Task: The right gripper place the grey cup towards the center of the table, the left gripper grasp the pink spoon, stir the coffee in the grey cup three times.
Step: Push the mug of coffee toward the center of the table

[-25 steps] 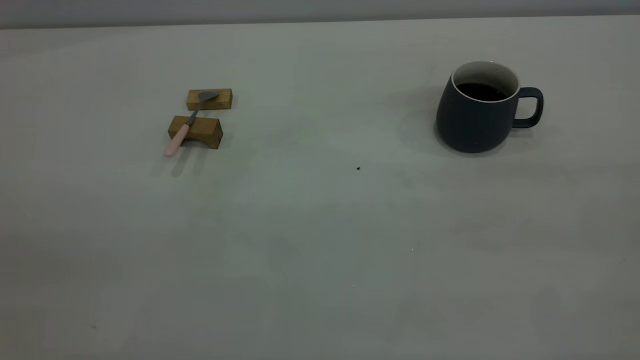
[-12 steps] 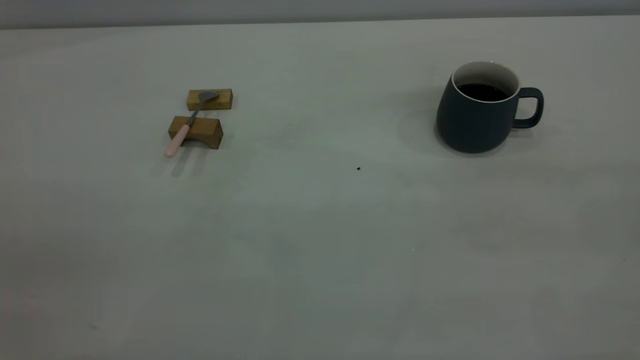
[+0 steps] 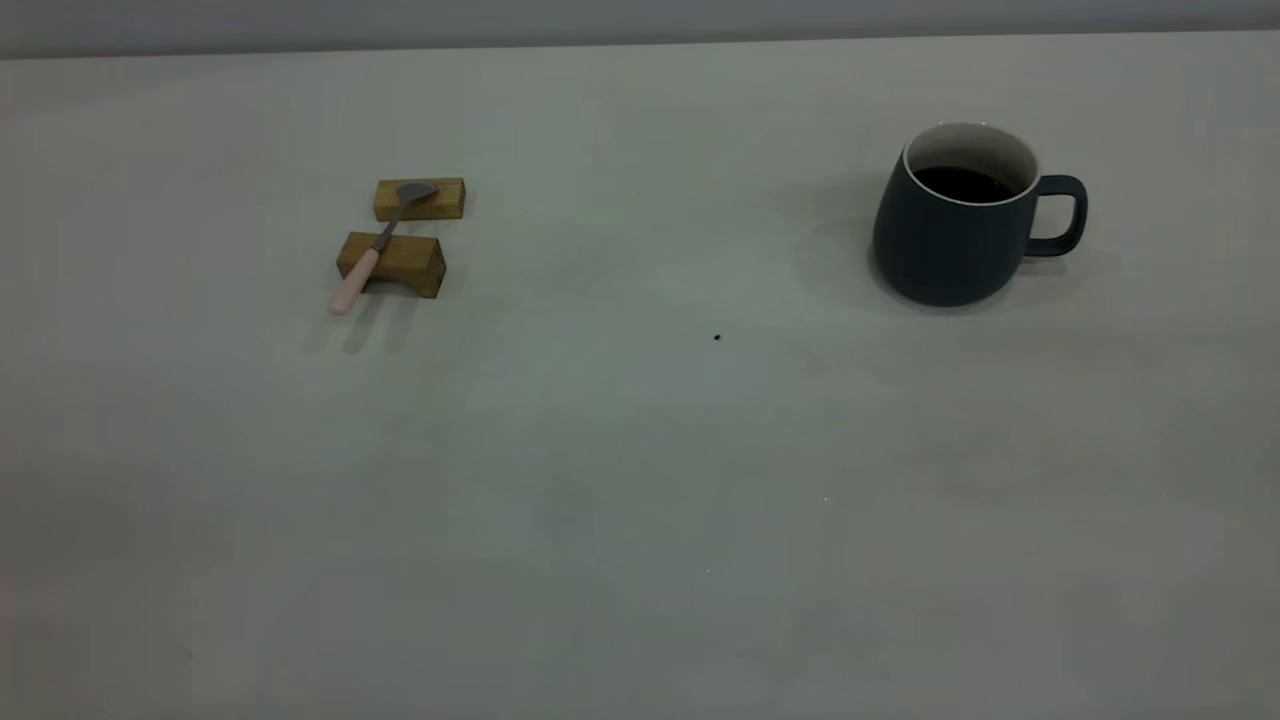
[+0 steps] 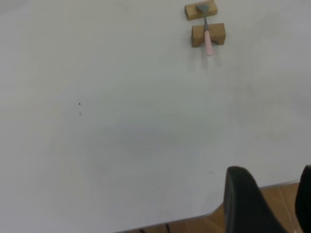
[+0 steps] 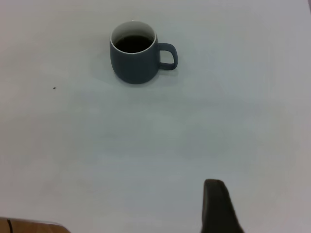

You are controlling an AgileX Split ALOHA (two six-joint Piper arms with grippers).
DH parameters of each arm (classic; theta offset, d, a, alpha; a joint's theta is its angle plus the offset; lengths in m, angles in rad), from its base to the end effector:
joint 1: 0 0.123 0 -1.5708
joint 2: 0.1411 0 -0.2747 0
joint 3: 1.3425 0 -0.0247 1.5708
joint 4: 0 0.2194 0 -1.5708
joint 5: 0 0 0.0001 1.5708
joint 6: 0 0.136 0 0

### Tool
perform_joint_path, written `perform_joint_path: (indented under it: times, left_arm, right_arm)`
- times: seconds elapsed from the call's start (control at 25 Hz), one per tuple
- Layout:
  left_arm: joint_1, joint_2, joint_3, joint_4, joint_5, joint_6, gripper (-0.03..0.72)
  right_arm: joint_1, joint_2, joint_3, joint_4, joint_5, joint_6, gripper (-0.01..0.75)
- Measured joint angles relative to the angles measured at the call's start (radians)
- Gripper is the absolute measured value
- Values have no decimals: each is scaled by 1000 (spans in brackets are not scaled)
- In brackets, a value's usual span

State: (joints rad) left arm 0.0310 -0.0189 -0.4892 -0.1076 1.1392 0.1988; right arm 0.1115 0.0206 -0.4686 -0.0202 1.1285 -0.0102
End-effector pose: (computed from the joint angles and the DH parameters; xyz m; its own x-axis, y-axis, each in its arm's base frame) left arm 0.0115 -0.0129 0.2301 -0.5012 0.1368 -0.8544 0.1309 0.9880 0.0814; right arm 0.0179 -0.0005 0.2243 -0.5537 -0.0810 -0.8288 -0.1067 0.9940 -0.0258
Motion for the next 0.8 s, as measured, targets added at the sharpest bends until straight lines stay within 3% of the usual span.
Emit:
perform_joint_path:
  times: [0.48,0.68,0.8]
  left_arm:
    - [0,0,0,0,0,0,332]
    - [0,0,0,0,0,0,332]
    - [0,0,0,0,0,0,332]
  right_arm:
    - [0,95,-8,79,-21,0,491]
    - [0,358,-13,98,-172,-36,491]
    - [0,545,-18,98,-341,-132,491]
